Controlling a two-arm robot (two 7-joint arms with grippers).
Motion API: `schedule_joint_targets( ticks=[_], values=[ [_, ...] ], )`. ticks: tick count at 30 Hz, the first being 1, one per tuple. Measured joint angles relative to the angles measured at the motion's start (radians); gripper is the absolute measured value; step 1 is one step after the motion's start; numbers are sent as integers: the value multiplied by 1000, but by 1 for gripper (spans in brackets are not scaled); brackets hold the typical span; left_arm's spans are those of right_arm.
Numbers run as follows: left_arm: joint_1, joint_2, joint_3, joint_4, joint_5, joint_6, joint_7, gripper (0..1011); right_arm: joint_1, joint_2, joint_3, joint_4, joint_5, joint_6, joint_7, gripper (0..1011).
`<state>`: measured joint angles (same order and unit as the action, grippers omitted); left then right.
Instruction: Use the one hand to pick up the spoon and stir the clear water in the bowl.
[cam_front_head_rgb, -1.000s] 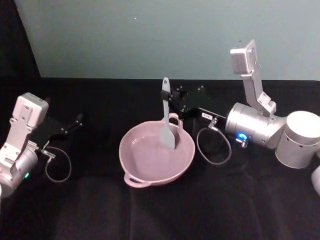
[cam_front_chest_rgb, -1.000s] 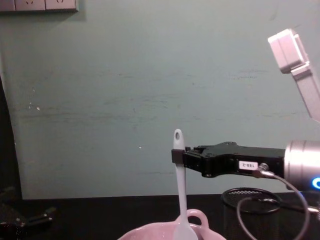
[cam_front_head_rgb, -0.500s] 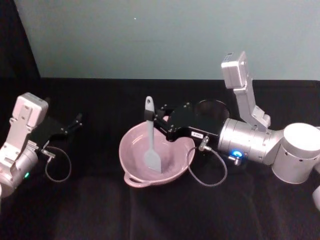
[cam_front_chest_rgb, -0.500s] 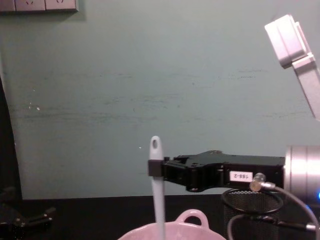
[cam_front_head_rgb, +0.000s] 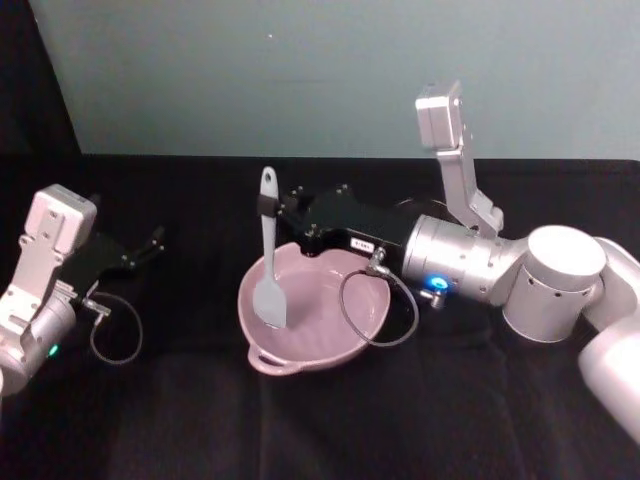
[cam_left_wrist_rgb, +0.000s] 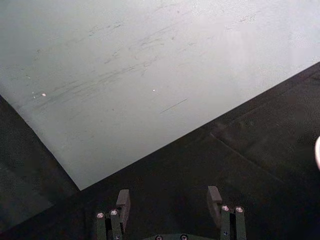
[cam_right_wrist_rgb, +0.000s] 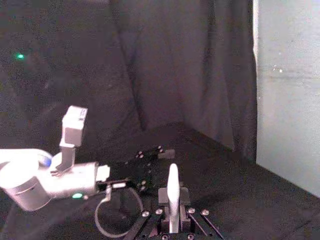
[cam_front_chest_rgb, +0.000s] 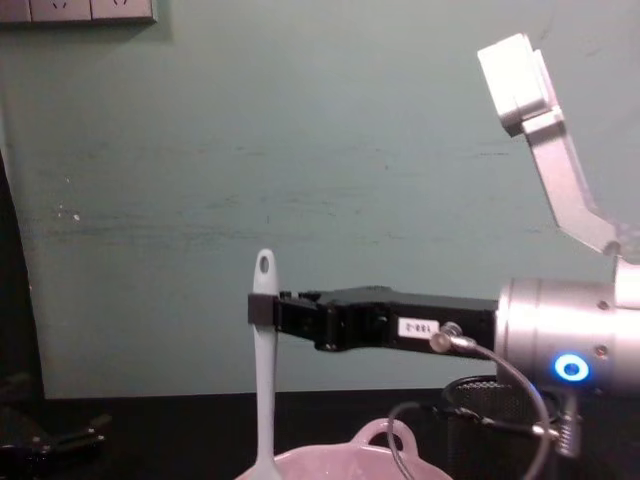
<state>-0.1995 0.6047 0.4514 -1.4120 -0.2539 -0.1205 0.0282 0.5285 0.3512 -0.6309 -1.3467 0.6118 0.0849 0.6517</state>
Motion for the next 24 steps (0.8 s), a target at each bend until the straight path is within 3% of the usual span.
schedule_joint_targets(
  ticks=[9, 24],
  values=[
    [0, 0, 0, 0, 0, 0, 0, 1011, 56, -34, 3, 96, -27, -48, -4, 118],
    [0, 0, 0, 0, 0, 0, 0, 1011, 56, -12, 46, 117, -75, -79, -38, 118]
  ],
)
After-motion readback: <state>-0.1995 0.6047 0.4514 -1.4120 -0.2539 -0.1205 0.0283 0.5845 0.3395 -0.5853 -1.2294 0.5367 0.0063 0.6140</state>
